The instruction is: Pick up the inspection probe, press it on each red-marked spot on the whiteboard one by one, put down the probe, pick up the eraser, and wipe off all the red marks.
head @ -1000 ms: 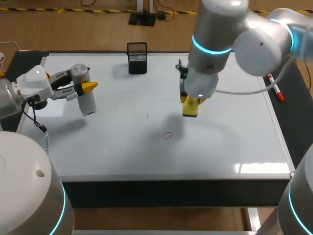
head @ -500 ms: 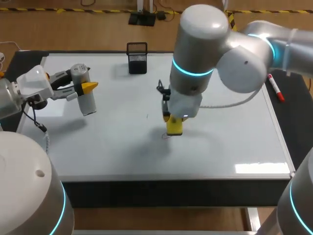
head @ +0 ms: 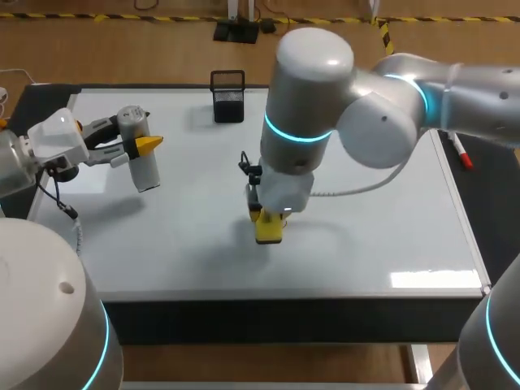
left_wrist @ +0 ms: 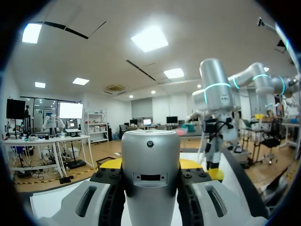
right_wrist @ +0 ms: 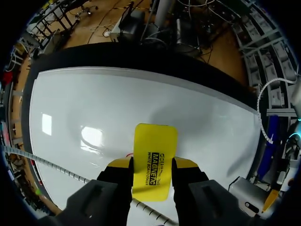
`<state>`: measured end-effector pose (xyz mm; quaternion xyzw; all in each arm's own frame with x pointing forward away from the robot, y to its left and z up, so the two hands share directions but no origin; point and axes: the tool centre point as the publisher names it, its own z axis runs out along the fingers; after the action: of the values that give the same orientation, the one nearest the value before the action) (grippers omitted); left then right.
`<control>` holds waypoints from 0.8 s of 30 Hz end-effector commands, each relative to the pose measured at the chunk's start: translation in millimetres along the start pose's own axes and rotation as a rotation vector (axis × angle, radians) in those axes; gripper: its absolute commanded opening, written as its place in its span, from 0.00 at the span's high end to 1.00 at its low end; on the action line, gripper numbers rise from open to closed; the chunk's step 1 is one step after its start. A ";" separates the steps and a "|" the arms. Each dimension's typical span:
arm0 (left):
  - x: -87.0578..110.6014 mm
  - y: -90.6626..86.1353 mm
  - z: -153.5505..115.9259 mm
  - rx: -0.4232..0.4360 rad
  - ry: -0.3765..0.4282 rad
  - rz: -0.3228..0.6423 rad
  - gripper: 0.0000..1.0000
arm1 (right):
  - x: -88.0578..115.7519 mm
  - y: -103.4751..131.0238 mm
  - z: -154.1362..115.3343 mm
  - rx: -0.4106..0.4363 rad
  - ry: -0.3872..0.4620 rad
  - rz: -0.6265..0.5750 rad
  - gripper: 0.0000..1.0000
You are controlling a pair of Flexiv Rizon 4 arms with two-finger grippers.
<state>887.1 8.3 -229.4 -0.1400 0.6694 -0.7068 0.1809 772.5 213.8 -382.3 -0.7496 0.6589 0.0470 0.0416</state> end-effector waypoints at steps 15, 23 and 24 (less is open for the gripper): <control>0.2 -1.0 -0.2 0.000 -0.001 0.001 1.00 | -5.3 -5.4 28.9 -0.028 0.023 -0.013 1.00; 0.2 -1.0 -0.2 0.000 -0.001 0.001 1.00 | -0.4 -8.6 38.1 -0.052 0.031 -0.017 1.00; 0.2 -1.0 -0.2 0.000 -0.001 0.001 1.00 | 0.4 -9.1 39.3 -0.055 0.032 -0.016 1.00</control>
<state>887.1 8.4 -229.4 -0.1401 0.6694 -0.7068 0.1809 777.6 218.4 -418.4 -0.7558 0.6526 0.0527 0.0138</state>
